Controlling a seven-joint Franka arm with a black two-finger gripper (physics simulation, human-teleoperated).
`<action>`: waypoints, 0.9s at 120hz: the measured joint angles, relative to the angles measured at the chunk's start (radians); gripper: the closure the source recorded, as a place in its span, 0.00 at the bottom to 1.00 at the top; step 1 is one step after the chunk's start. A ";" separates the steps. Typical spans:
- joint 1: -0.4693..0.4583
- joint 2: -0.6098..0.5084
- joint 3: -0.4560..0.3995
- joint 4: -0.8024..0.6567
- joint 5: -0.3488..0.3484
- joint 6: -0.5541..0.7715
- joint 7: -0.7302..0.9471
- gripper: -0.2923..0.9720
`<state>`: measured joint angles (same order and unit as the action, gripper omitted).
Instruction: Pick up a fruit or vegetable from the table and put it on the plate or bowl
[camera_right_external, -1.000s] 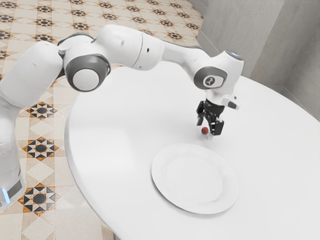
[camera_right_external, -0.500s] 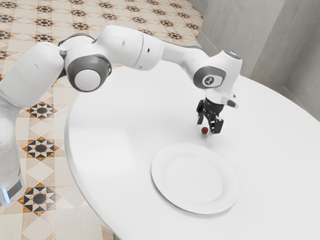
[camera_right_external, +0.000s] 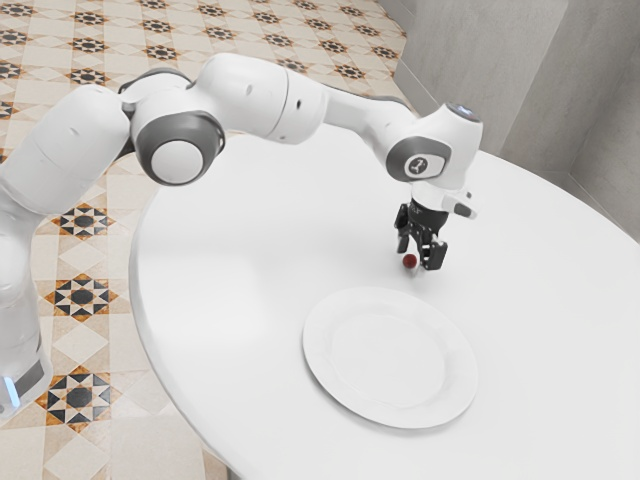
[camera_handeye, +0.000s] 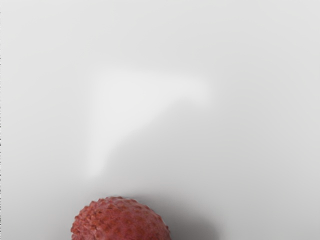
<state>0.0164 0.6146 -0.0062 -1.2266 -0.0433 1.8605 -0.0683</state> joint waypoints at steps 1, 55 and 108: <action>0.000 0.000 0.000 0.000 0.000 0.000 0.000 0.36; 0.020 0.013 -0.014 0.000 -0.001 0.017 0.016 0.55; 0.019 0.004 -0.011 0.001 0.003 0.021 0.021 0.64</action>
<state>0.0356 0.6181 -0.0176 -1.2261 -0.0407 1.8817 -0.0474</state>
